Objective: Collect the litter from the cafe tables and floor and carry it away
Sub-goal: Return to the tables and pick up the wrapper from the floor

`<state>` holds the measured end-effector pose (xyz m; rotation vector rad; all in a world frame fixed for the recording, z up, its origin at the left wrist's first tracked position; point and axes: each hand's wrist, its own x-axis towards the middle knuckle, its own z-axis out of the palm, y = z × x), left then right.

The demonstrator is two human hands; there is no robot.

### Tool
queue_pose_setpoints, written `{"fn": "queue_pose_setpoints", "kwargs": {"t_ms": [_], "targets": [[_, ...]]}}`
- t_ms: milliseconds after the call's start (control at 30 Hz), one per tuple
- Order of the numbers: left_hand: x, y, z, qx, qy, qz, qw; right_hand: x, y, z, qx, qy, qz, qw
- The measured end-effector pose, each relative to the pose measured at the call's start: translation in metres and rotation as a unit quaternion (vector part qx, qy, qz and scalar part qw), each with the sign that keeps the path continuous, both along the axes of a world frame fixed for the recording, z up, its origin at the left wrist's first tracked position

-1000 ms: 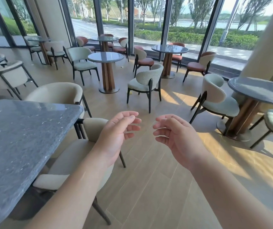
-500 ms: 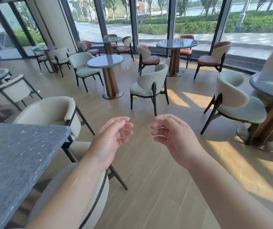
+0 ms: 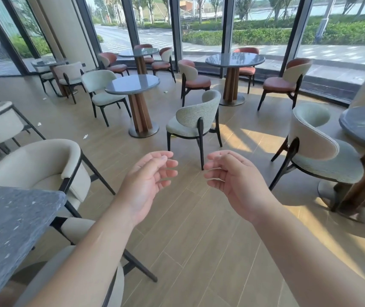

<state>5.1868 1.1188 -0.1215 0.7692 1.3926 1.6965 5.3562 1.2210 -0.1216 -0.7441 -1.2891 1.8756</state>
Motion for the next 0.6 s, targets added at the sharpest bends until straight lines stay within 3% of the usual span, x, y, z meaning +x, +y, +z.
{"fn": "queue_pose_setpoints", "kwargs": {"t_ms": [333,600], "targets": [[-0.127,0.132,-0.031,0.01,-0.05,0.002,0.999,-0.119,0.128,-0.022,0.005,-0.041,-0.011,0.999],[-0.265,0.245,-0.024,0.022,-0.068,-0.006,0.997,-0.257,0.236,-0.003,0.022,-0.045,-0.02,0.999]]}}
